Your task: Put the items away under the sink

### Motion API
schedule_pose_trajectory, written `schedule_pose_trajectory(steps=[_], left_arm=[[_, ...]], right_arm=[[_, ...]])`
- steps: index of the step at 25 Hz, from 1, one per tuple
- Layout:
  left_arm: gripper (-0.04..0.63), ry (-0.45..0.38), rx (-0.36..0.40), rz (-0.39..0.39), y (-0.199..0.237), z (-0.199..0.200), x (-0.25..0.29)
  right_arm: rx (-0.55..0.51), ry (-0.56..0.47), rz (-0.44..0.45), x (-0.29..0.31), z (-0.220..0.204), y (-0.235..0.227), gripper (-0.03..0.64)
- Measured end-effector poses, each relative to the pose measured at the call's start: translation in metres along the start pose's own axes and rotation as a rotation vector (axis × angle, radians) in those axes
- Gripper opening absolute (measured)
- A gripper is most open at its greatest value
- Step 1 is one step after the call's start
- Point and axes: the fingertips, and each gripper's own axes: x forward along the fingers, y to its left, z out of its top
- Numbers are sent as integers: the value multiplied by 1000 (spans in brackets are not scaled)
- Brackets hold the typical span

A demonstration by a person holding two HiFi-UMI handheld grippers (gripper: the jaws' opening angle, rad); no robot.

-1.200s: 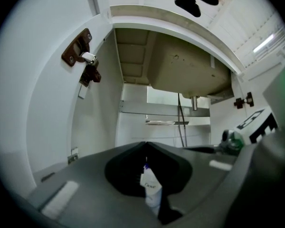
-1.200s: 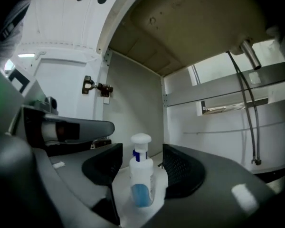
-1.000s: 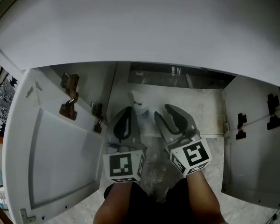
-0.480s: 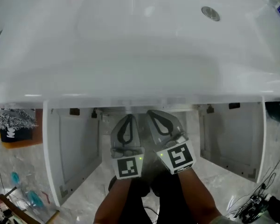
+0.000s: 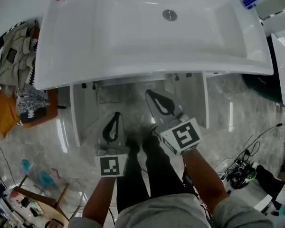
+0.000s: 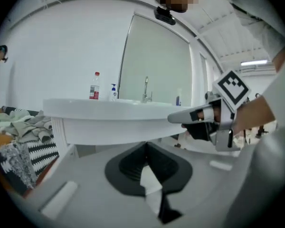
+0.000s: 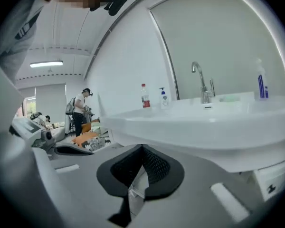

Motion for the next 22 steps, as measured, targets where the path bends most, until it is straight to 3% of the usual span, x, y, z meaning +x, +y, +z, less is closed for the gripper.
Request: schedule_pose_trajectory(steps=[3, 6, 11, 17, 22], left_arm=[[11, 14, 39, -33, -13, 49, -30], [11, -25, 52, -47, -29, 98, -49], [11, -75, 56, -53, -57, 154, -76], [11, -78, 71, -71, -90, 178, -101], [11, -52, 63, -54, -91, 174, -120]], right_arm=[[19, 1, 6, -48, 44, -5, -3], [81, -30, -34, -101, 84, -23, -3], [39, -29, -88, -177, 132, -45, -3], [10, -95, -131, -238, 168, -66, -3], [11, -95, -153, -254, 165, -55, -3]])
